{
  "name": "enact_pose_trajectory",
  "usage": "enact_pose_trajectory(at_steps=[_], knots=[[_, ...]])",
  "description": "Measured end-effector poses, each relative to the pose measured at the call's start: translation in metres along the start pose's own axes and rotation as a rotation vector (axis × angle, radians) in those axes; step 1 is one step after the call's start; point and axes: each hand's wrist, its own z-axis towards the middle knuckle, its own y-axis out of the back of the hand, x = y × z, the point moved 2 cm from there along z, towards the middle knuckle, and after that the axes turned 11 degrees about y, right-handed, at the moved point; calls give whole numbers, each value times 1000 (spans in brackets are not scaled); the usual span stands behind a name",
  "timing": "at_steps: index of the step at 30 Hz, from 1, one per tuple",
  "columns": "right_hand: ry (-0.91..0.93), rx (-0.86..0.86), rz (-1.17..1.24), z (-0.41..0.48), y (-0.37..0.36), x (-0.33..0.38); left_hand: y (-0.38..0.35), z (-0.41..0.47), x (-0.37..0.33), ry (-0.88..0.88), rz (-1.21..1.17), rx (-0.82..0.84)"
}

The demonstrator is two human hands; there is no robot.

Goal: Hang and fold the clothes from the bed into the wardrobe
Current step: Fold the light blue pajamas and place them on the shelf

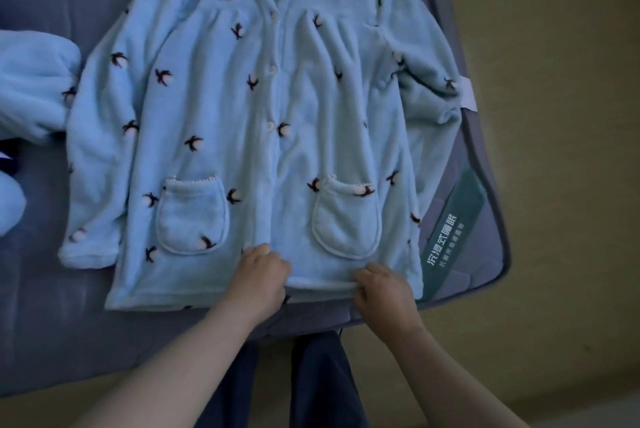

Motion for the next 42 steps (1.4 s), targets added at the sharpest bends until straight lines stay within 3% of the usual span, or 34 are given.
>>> enact_pose_trajectory(at_steps=[4,7,14,23,33,42], knots=[[33,107,1,-15,-5,3,-9,-19,0,66,76,96],[0,81,24,-15,-2,5,-20,-20,6,128,8,220],[-263,-202,137,-17,40,-6,-2,-15,11,287,-264,109],[-424,-310,183,-3,111,-17,94,16,-4,120,-322,11],[-535,-320,374,74,168,-93,147,91,-41,128,-376,-20],[-597,-199,700,151,169,-161,140,195,-122,315,-588,-112]])
